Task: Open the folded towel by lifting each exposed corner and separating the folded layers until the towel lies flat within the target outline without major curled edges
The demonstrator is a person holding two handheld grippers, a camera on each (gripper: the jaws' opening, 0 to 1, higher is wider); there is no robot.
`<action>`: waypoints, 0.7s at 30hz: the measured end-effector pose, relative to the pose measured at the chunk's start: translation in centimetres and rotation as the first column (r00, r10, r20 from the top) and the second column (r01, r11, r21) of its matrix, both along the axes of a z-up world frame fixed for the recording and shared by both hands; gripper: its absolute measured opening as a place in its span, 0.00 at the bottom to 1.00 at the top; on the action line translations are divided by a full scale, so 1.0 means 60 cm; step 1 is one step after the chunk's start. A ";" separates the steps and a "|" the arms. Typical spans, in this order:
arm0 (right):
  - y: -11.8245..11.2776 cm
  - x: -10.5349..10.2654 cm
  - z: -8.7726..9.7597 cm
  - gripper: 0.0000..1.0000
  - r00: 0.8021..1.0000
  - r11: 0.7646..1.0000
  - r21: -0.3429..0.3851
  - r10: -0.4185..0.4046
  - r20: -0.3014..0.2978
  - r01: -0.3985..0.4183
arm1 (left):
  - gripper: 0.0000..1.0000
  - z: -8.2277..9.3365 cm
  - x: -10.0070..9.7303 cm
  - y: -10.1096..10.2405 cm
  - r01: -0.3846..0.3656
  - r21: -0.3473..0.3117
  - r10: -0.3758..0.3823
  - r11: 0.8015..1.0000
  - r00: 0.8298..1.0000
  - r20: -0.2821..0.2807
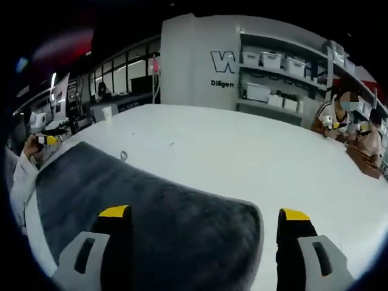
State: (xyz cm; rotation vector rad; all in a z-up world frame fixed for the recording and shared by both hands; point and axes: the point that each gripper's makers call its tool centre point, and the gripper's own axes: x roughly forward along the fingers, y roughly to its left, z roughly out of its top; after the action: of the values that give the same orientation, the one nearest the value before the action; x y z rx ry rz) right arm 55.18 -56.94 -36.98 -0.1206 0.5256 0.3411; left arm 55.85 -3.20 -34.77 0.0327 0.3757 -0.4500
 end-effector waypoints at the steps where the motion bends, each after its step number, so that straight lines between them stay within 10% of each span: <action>1: 0.003 -0.006 -0.001 0.99 1.000 1.000 0.004 0.008 0.002 -0.008 | 0.98 -0.002 -0.006 0.001 -0.005 0.007 0.005 1.000 1.000 -0.001; 21: 0.083 -0.078 -0.102 0.98 0.969 0.970 0.078 0.237 -0.075 -0.231 | 0.96 -0.131 -0.082 -0.007 0.056 0.014 -0.055 0.998 0.992 -0.112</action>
State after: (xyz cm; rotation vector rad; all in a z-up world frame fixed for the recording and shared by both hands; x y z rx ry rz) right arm 50.49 -51.97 -43.11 -0.1019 0.5833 0.5969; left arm 50.96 -3.63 -42.65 0.0350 0.4892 -0.5049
